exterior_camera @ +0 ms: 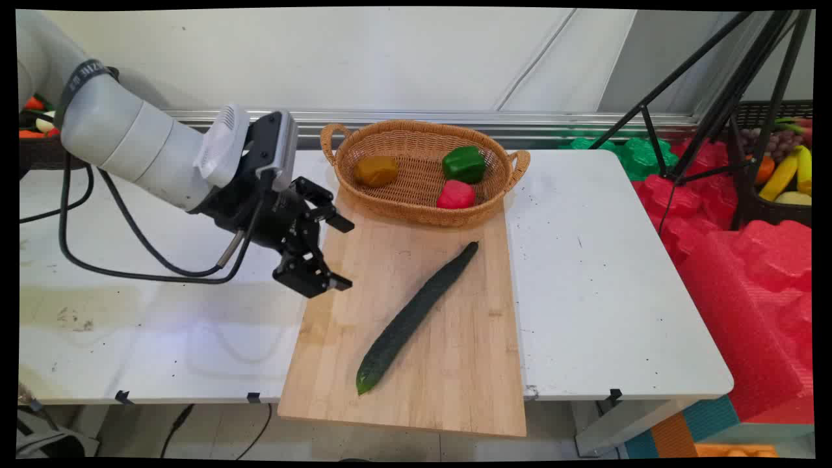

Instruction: Pick up the cucumber from the cutting board

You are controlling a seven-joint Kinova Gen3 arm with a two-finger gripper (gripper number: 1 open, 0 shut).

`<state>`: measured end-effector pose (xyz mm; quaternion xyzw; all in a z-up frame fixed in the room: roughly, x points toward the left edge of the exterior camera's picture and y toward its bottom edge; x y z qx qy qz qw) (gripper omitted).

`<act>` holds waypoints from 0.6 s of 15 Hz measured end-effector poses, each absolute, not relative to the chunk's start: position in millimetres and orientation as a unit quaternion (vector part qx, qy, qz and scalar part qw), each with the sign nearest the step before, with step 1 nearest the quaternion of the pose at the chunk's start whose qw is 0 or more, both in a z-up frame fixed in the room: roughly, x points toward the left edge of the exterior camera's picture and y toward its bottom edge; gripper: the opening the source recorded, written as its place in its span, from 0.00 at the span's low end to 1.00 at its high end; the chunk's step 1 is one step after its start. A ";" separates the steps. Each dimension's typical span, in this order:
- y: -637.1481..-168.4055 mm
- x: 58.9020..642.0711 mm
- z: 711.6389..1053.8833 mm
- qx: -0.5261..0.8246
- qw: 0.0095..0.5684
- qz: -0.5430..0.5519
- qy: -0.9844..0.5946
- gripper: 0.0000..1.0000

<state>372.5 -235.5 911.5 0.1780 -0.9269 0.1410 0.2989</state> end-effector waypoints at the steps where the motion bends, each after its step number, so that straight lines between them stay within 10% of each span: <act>1: -235.8 370.9 913.3 0.180 0.301 0.142 -0.926 1.00; 9: -245.5 338.0 930.0 0.235 0.305 0.146 -0.911 1.00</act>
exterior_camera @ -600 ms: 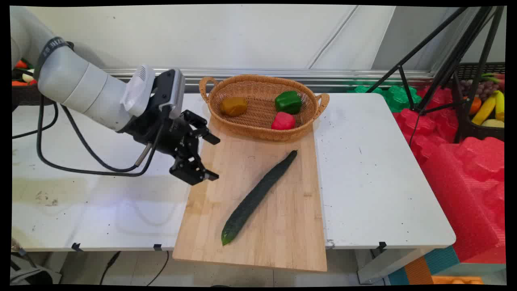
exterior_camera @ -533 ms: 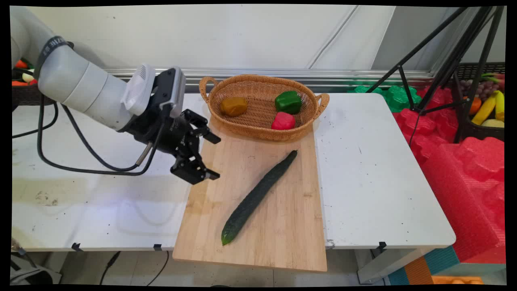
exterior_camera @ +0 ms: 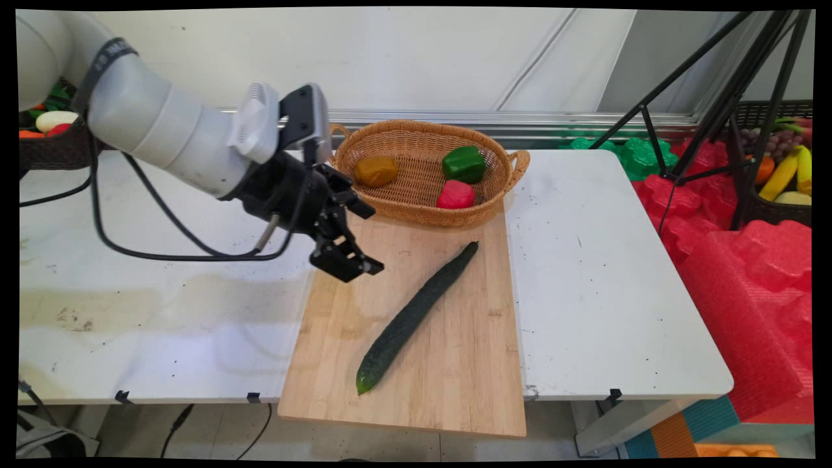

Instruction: Pick up the cucumber from the cutting board

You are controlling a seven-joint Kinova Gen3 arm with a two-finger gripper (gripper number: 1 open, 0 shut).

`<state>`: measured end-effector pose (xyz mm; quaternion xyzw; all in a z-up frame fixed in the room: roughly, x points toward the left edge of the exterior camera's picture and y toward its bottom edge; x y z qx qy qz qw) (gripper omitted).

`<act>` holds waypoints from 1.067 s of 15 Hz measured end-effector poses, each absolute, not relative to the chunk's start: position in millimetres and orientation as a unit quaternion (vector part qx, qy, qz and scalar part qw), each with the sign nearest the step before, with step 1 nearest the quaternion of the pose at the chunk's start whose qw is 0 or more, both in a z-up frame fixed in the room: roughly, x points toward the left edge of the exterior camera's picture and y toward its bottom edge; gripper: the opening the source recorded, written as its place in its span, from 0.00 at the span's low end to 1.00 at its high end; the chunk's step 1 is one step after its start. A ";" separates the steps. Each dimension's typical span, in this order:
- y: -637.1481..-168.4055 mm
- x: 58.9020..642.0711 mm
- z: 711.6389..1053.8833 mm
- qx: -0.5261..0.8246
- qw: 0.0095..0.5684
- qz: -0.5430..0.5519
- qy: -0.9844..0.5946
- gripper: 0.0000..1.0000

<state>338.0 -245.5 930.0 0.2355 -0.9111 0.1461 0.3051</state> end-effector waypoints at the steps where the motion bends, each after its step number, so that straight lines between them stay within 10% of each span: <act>1: -247.1 332.7 929.5 0.243 0.302 0.146 -0.910 1.00; 16: -282.4 245.6 861.5 0.325 0.229 0.108 -0.911 1.00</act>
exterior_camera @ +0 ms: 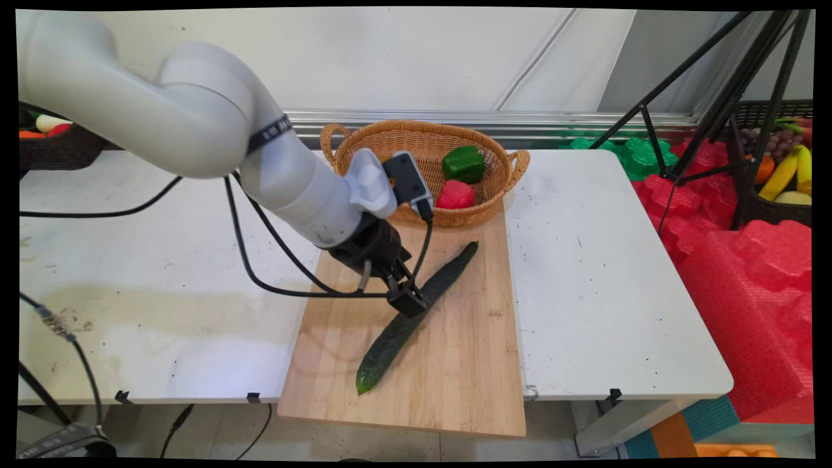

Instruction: Pick up the cucumber from the cutting board

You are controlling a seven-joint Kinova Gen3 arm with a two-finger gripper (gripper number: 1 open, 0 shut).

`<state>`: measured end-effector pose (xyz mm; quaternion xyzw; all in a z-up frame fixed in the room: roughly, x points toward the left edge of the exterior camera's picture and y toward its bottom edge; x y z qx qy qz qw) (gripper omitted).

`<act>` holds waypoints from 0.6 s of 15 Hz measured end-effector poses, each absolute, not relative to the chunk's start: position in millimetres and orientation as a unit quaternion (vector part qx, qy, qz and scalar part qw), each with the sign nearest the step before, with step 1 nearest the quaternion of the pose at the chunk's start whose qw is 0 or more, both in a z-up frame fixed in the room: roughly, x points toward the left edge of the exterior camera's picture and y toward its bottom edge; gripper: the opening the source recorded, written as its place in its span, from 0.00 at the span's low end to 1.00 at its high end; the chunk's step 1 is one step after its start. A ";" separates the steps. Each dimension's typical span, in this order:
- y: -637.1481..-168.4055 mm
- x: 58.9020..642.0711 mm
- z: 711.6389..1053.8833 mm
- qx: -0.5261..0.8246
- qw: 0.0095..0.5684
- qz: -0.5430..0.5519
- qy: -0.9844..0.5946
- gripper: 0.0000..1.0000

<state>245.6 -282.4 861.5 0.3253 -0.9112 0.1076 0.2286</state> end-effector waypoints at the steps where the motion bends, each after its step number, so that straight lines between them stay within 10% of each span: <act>1: -283.3 243.8 857.6 0.328 0.225 0.106 -0.911 1.00; 9: -287.5 230.8 821.0 0.349 0.203 0.091 -0.910 1.00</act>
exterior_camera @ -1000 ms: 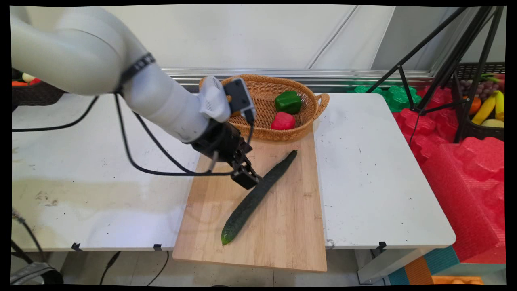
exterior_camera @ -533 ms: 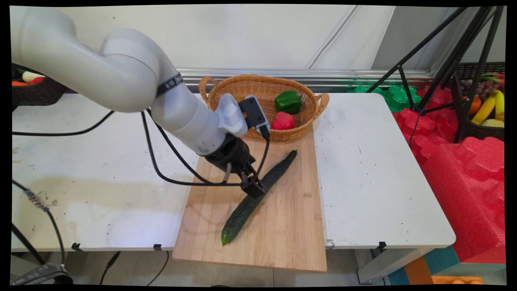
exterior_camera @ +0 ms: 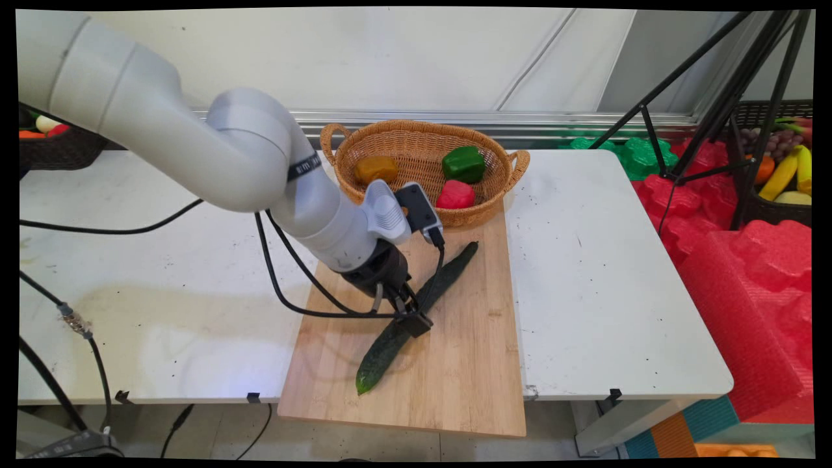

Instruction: Pick up the cucumber from the cutting board, then place the picked object in the vegetable basket

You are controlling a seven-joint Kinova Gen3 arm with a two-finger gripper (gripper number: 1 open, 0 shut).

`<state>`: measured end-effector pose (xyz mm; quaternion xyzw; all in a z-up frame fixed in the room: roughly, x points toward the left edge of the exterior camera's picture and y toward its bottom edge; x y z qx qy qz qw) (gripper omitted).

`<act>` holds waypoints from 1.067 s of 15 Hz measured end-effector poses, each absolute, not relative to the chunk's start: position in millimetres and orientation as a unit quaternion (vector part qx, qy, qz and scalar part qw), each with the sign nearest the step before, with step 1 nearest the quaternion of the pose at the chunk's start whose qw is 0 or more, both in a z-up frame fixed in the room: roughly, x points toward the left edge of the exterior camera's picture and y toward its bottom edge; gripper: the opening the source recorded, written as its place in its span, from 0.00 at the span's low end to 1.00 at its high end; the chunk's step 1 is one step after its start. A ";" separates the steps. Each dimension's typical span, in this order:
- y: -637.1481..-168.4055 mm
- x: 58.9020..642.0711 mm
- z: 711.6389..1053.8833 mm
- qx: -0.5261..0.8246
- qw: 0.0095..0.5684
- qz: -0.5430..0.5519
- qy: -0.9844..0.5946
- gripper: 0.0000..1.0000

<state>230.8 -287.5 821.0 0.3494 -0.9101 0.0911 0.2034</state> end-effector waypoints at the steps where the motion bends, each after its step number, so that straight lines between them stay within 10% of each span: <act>1: -287.2 229.4 816.9 0.352 0.202 0.089 -0.910 1.00; 5: -283.3 225.7 804.8 0.361 0.195 0.081 -0.908 1.00; 6: -282.4 225.2 802.9 0.363 0.194 0.080 -0.908 0.00; 16: -274.6 231.1 838.0 0.372 0.225 0.116 -0.893 0.00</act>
